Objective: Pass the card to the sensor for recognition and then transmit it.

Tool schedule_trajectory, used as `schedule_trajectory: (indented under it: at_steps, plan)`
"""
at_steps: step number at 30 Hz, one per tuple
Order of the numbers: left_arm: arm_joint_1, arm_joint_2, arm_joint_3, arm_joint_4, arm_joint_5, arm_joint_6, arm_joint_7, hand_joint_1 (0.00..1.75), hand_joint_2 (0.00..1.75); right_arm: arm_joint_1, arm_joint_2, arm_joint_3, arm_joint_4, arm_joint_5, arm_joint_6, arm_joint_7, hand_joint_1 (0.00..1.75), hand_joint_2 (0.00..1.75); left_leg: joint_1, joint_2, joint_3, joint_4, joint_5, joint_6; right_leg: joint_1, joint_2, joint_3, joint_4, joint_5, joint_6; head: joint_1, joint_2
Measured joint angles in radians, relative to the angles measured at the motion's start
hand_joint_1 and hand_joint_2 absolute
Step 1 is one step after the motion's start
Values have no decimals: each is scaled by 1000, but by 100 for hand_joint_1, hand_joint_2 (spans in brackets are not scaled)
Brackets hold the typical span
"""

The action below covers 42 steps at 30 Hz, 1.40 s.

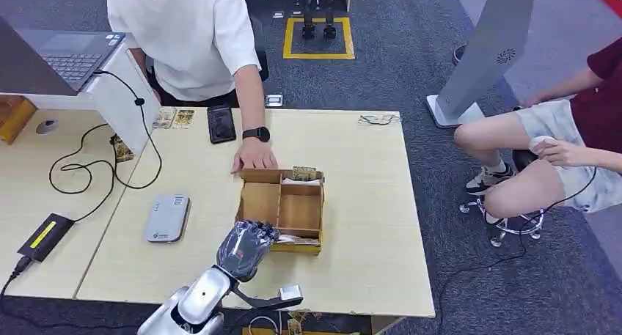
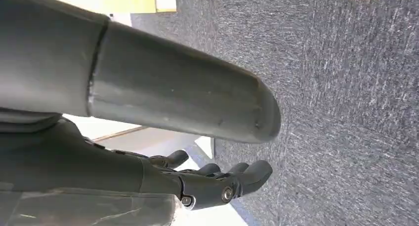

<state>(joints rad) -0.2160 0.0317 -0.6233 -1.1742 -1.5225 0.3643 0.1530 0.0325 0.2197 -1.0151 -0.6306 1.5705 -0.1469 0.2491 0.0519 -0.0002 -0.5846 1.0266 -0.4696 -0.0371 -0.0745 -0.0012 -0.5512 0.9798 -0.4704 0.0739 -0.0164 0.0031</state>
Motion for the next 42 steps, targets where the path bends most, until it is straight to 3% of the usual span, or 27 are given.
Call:
schedule_trajectory:
  at_steps: [18, 23, 31, 36, 42]
  plan:
    - [32, -16, 50, -7, 0, 56, -19, 175, 175, 9, 0, 26, -11, 0, -2, 1, 0, 0, 0, 0, 0, 0, 0, 0, 0, 0, 0, 0, 0, 0, 0, 0]
    - [37, -27, 93, -93, 0, 109, -72, 175, 175, 12, 0, 40, -14, 0, -5, -5, 0, 0, 0, 0, 0, 0, 0, 0, 0, 0, 0, 0, 0, 0, 0, 0]
    - [27, -58, 171, -232, 0, 127, -118, 175, 175, 10, -1, 58, -6, 0, -17, -13, 0, 0, 0, 0, 0, 0, 0, 0, 0, 0, 0, 0, 0, 0, 0, 0]
    - [12, -94, 225, -305, 0, 125, -193, 175, 175, 4, -8, 69, 19, 0, -28, -23, 0, 0, 0, 0, 0, 0, 0, 0, 0, 0, 0, 0, 0, 0, 0, 0]
    - [-28, -117, 256, -323, 0, 122, -218, 175, 175, -4, -16, 74, 45, 0, -31, -30, 0, 0, 0, 0, 0, 0, 0, 0, 0, 0, 0, 0, 0, 0, 0, 0]
